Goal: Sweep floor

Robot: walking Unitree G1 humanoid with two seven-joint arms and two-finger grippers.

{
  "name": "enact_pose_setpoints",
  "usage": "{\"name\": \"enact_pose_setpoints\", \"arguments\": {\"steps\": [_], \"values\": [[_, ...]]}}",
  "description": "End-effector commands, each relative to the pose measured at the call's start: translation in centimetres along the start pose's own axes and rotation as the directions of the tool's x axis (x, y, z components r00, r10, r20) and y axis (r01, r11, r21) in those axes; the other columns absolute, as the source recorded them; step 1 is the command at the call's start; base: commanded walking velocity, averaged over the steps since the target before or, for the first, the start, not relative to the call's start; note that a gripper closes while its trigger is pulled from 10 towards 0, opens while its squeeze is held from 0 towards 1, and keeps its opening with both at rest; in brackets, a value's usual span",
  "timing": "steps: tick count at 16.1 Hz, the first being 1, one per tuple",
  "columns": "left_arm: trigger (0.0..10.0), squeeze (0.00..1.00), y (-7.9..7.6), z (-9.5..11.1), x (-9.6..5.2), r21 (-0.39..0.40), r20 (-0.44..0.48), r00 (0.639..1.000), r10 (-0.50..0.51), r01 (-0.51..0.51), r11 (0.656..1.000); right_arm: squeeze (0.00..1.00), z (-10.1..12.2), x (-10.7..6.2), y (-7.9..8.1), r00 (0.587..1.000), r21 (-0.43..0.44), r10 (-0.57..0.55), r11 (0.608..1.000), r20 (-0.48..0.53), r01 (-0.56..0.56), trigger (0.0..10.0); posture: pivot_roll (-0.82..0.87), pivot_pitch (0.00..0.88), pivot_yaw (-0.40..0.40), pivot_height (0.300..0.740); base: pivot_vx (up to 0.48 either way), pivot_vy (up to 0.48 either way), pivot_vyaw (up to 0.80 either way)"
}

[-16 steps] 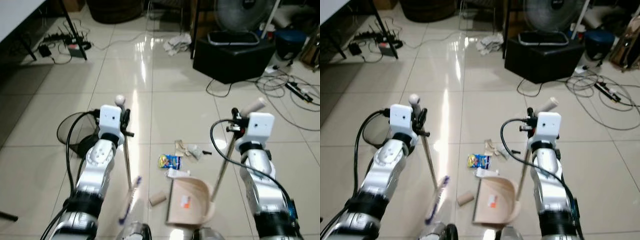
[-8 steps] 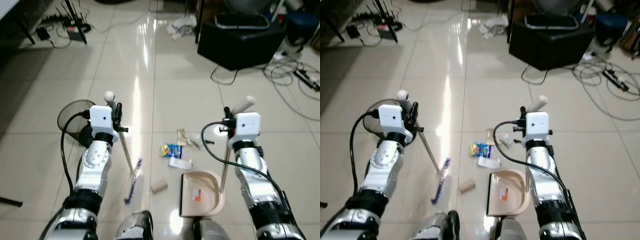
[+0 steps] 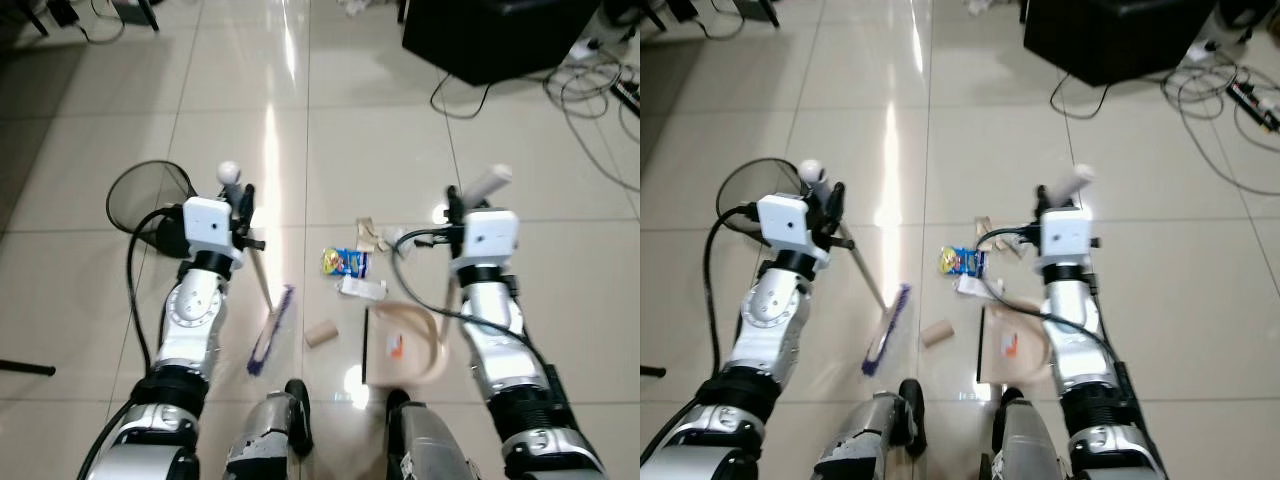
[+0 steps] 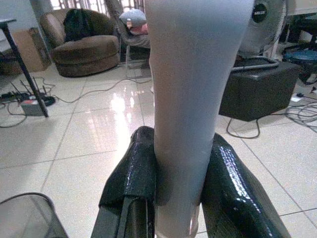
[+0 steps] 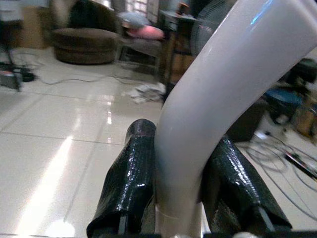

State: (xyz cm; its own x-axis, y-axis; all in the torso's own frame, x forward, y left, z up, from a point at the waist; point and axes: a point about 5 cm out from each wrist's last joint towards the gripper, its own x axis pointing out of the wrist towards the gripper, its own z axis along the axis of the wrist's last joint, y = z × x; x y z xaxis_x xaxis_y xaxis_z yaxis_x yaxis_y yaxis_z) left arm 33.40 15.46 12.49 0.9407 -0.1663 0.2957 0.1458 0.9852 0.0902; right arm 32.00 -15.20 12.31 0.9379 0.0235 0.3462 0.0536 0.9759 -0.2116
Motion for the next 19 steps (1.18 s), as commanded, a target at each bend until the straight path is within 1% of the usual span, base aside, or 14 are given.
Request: {"name": "enact_pose_setpoints", "arguments": {"steps": [1,3,4,6,7,9,10,12,13,14,17,19], "values": [[10.0,0.0,0.1,-1.2,-0.8,-0.001,-0.06,0.998,0.01,-0.01,1.0,0.0,-0.2,-0.3,0.9,1.0,-0.001,0.029,1.0,0.005,-0.029,10.0,0.06,0.407,0.098,0.74,0.0,0.0,0.0],[10.0,0.0,-0.3,-1.0,-0.7,-0.011,-0.045,0.999,0.006,-0.007,1.0,0.0,-0.2,-0.9,2.0,0.998,-0.012,0.055,0.998,0.034,-0.055,10.0,0.07,0.411,0.097,0.74,0.0,0.0,0.0],[10.0,0.0,-0.3,-0.9,-0.7,-0.018,-0.037,0.999,0.009,-0.009,1.0,0.0,0.0,-1.1,2.4,0.997,-0.016,0.047,0.999,0.055,-0.046,10.0,0.08,0.416,0.097,0.74,0.0,0.0,0.0],[10.0,0.0,-0.2,-0.9,-0.8,-0.02,-0.032,0.999,0.023,-0.024,1.0,0.0,0.1,-1.3,2.7,0.997,0.001,0.039,0.999,0.068,-0.039,10.0,0.08,0.418,0.099,0.74,0.0,0.0,0.0],[10.0,0.0,0.0,-0.8,-0.7,-0.045,-0.03,0.998,0.061,-0.062,0.997,0.0,0.1,-1.6,3.0,0.997,-0.012,0.026,1.0,0.079,-0.025,10.0,0.09,0.414,0.098,0.74,0.0,0.0,0.0],[10.0,0.0,0.1,-0.6,-0.5,-0.086,-0.03,0.993,0.112,-0.114,0.99,0.0,0.1,-1.9,3.3,0.996,0.001,0.005,1.0,0.093,-0.005,10.0,0.09,0.411,0.098,0.74,0.0,0.0,0.0],[10.0,0.0,0.0,-0.5,-0.3,-0.117,-0.034,0.989,0.142,-0.146,0.982,0.0,0.3,-2.2,4.0,0.994,0.007,0.01,1.0,0.105,-0.01,10.0,0.1,0.409,0.1,0.74,0.0,0.0,0.0],[10.0,0.0,-0.2,-0.5,0.0,-0.17,-0.043,0.984,0.174,-0.179,0.969,0.0,0.3,-2.5,5.0,0.994,0.013,0.023,1.0,0.103,-0.025,10.0,0.1,0.413,0.103,0.74,0.0,0.0,0.0],[10.0,0.0,-0.3,-0.4,0.1,-0.215,-0.049,0.979,0.199,-0.205,0.955,0.0,0.4,-2.7,5.5,0.994,0.014,0.035,0.999,0.102,-0.037,10.0,0.1,0.408,0.103,0.74,0.0,0.0,0.0],[10.0,0.0,-0.5,-0.2,0.3,-0.284,-0.058,0.971,0.231,-0.238,0.929,0.0,0.6,-2.8,6.1,0.993,0.012,0.045,0.999,0.109,-0.046,10.0,0.1,0.405,0.104,0.74,0.0,0.0,0.0],[10.0,0.0,-1.2,0.1,0.7,-0.363,-0.073,0.966,0.25,-0.259,0.895,0.0,0.7,-3.3,7.4,0.992,0.015,0.066,0.998,0.108,-0.068,10.0,0.1,0.407,0.104,0.74,0.0,0.0,0.0],[10.0,0.0,-1.6,0.2,0.9,-0.465,-0.106,0.949,0.296,-0.311,0.829,0.0,0.5,-3.9,8.1,0.994,0.032,0.067,0.997,0.087,-0.07,10.0,0.1,0.407,0.104,0.74,0.0,0.0,0.0]]}}
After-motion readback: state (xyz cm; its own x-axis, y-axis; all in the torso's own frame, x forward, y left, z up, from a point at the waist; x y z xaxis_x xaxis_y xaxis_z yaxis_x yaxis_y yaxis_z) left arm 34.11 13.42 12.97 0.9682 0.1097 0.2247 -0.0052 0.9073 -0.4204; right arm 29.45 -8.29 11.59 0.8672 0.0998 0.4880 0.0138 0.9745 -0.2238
